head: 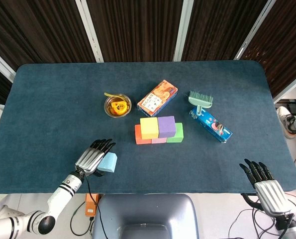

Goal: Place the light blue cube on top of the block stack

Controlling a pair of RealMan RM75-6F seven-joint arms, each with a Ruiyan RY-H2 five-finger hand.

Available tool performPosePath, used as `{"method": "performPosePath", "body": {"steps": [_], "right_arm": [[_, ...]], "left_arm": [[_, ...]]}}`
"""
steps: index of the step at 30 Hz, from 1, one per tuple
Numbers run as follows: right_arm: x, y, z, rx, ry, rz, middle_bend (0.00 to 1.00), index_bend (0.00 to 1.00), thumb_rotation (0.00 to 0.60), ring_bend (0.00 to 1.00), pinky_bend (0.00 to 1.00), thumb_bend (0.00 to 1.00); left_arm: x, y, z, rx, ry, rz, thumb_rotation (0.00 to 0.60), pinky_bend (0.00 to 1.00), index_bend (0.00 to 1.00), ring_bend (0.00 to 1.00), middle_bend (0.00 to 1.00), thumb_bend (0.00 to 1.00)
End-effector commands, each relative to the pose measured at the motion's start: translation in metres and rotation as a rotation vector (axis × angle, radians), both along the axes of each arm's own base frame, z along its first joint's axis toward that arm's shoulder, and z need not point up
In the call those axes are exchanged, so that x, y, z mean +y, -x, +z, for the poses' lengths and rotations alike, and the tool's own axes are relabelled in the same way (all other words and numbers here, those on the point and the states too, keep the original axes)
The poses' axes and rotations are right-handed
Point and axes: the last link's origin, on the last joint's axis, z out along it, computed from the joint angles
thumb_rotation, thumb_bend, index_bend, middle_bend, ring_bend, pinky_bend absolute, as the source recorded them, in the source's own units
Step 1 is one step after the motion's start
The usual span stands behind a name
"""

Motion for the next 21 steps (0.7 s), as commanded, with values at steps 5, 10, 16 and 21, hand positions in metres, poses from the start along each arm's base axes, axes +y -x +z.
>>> {"method": "performPosePath", "body": {"steps": [5,10,16,21], "right_arm": [[0.001,0.0,0.001,-0.003,0.004,0.002,0.0,0.0,0.6,0.0,0.0,0.24],[0.001,0.0,0.001,-0.001,0.001,0.003,0.0,0.0,0.6,0.0,0.0,0.24],[0.002,0.0,0.001,0.0,0.002,0.005,0.0,0.0,0.6,0.0,0.0,0.24],[0.003,0.0,0.002,-0.001,0.006,0.005,0.0,0.0,0.6,0.0,0.0,0.24]], "left_arm": [[0.002,0.003,-0.001,0.021,-0.005,0.007,0.6,0.1,0.19,0.0,0.0,0.16],[0.005,0.004,-0.002,0.023,-0.018,0.008,0.6,0.1,0.29,0.0,0.0,0.16],[0.01,0.004,-0.003,0.027,-0.038,-0.005,0.6,0.1,0.42,0.0,0.05,0.17],[0.012,0.002,0.002,0.014,-0.064,-0.007,0.6,0.1,0.52,0.0,0.1,0.22]]}}
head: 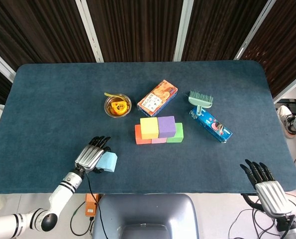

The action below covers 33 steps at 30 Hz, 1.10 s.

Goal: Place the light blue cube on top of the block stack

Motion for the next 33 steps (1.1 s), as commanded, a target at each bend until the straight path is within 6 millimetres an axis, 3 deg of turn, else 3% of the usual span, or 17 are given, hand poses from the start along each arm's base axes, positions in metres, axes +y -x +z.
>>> {"method": "performPosePath", "body": {"steps": [1,4,10,17,22,29,33], "right_arm": [[0.0,0.0,0.0,0.0,0.0,-0.001,0.0,0.0,0.6,0.0,0.0,0.24],[0.0,0.0,0.0,0.0,-0.003,-0.001,0.0,0.0,0.6,0.0,0.0,0.24],[0.0,0.0,0.0,-0.001,-0.001,-0.001,0.0,0.0,0.6,0.0,0.0,0.24],[-0.002,0.001,0.001,-0.007,0.001,-0.012,0.0,0.0,0.6,0.0,0.0,0.24],[-0.004,0.001,0.001,-0.027,-0.022,-0.011,0.0,0.0,0.6,0.0,0.0,0.24],[-0.009,0.006,0.009,-0.058,-0.018,-0.036,0.0,0.0,0.6,0.0,0.0,0.24],[-0.012,0.011,0.014,-0.071,-0.013,-0.058,0.0,0.0,0.6,0.0,0.0,0.24]], "left_arm": [[0.001,-0.004,0.006,-0.032,-0.032,0.001,0.6,0.1,0.54,0.0,0.1,0.23],[0.0,-0.011,0.017,-0.098,-0.072,0.012,0.6,0.1,0.57,0.0,0.1,0.24],[-0.001,-0.041,0.059,-0.275,-0.127,0.088,0.6,0.1,0.57,0.0,0.09,0.22],[0.013,-0.105,0.111,-0.376,-0.219,0.142,0.599,0.1,0.57,0.0,0.09,0.24],[0.039,-0.151,0.111,-0.357,-0.262,0.18,0.573,0.11,0.57,0.0,0.09,0.3],[0.065,-0.208,0.085,-0.301,-0.26,0.195,0.552,0.11,0.57,0.0,0.09,0.32],[0.073,-0.23,0.07,-0.254,-0.259,0.177,0.548,0.11,0.57,0.0,0.09,0.33]]}}
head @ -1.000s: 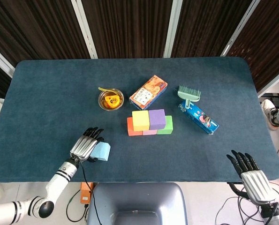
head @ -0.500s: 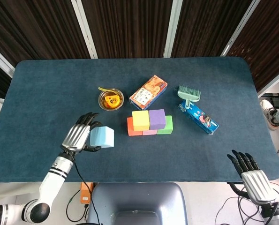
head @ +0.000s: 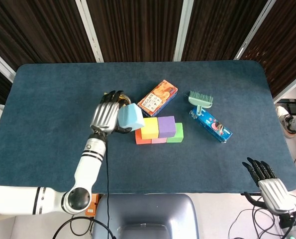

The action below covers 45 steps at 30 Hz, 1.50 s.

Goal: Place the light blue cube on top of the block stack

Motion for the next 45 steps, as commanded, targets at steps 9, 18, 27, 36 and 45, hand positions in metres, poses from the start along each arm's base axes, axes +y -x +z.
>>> {"method": "performPosePath", "body": {"steps": [9,18,27,36,45], "right_arm": [[-0.002,0.012,0.017,-0.031,0.029,-0.044,0.0,0.0,0.6,0.0,0.0,0.24],[-0.001,0.014,0.019,-0.036,0.028,-0.046,0.0,0.0,0.6,0.0,0.0,0.24],[0.002,0.013,0.021,-0.038,0.036,-0.043,0.0,0.0,0.6,0.0,0.0,0.24],[0.002,0.014,0.024,-0.045,0.042,-0.045,0.0,0.0,0.6,0.0,0.0,0.24],[0.003,0.014,0.026,-0.046,0.049,-0.049,0.0,0.0,0.6,0.0,0.0,0.24]], "left_arm": [[0.021,-0.053,-0.052,0.09,0.046,-0.002,0.547,0.11,0.57,0.0,0.09,0.33],[0.022,-0.063,-0.064,0.124,0.066,-0.065,0.539,0.11,0.57,0.0,0.09,0.33],[0.026,-0.066,-0.078,0.143,0.079,-0.081,0.541,0.11,0.57,0.0,0.09,0.33],[0.028,-0.066,-0.084,0.176,0.067,-0.095,0.539,0.11,0.57,0.0,0.09,0.33],[0.029,-0.064,-0.088,0.199,0.069,-0.093,0.532,0.11,0.57,0.0,0.09,0.33]]}}
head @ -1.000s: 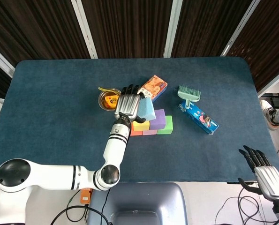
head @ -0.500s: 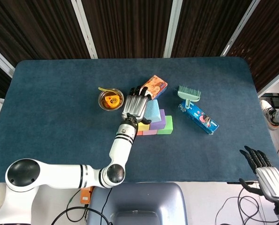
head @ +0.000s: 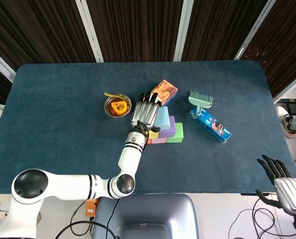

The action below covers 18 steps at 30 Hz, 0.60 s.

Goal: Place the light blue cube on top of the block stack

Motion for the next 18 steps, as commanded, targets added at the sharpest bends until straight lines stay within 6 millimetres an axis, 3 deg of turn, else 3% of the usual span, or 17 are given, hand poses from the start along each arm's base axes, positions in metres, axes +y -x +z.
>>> {"method": "performPosePath", "body": {"steps": [1,18], "right_arm": [[-0.0002,0.0002,0.0001,0.0,0.0,-0.001,0.0,0.0,0.6,0.0,0.0,0.24],[-0.0008,0.0,0.001,-0.002,0.005,-0.002,0.0,0.0,0.6,0.0,0.0,0.24]], "left_arm": [[0.0,0.0008,-0.001,0.0,0.01,0.008,0.529,0.11,0.57,0.0,0.09,0.33],[0.0012,0.0048,-0.0003,0.02,0.035,0.015,0.519,0.11,0.43,0.01,0.09,0.22]]}}
